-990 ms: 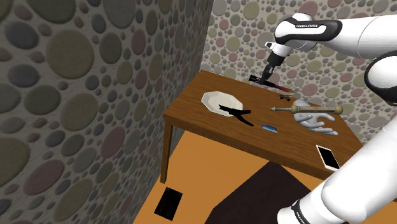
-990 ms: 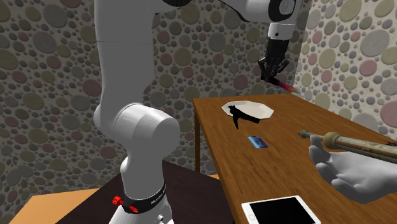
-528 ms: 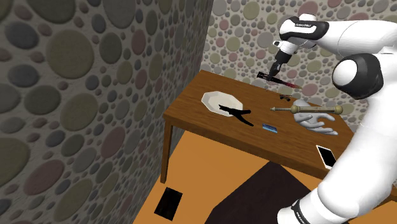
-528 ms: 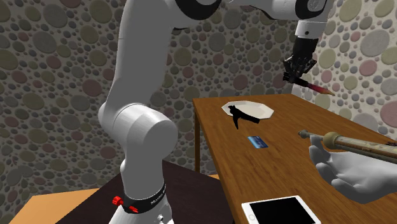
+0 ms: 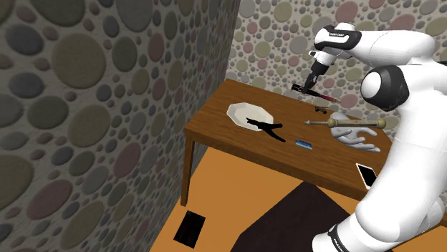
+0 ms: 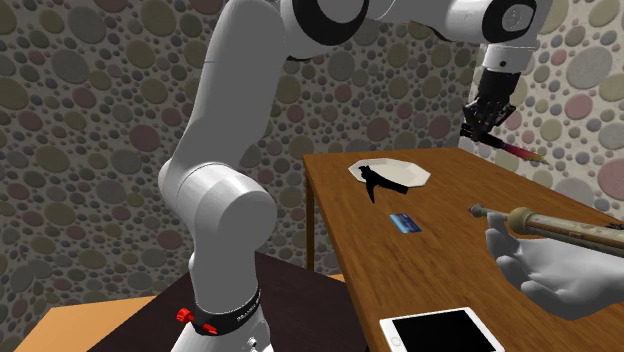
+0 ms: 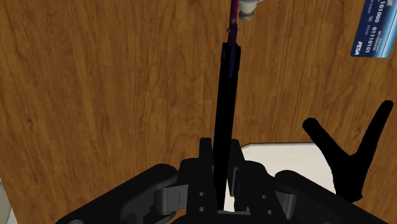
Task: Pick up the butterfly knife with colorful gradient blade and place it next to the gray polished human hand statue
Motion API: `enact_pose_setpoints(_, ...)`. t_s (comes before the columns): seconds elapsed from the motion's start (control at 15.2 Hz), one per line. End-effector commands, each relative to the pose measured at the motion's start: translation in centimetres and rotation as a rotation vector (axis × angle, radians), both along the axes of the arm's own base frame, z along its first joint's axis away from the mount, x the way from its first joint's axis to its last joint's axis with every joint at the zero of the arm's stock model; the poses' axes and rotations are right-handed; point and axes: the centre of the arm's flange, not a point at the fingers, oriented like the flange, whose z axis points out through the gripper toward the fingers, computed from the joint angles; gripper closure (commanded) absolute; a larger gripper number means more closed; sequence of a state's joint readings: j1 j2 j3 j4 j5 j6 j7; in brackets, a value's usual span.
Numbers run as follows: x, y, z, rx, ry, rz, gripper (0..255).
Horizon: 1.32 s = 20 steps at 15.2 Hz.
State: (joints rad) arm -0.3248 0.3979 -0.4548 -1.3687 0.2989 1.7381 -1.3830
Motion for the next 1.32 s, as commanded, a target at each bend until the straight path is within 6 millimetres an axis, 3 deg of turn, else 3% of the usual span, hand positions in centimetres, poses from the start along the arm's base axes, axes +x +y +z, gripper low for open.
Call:
enact_pose_setpoints(0.0, -0.1, -0.1, -1.1, 0.000, 0.000, 0.000, 255)
enact_pose_setpoints(1.25, -0.1, -0.1, -11.1, 0.000, 0.000, 0.000, 255)
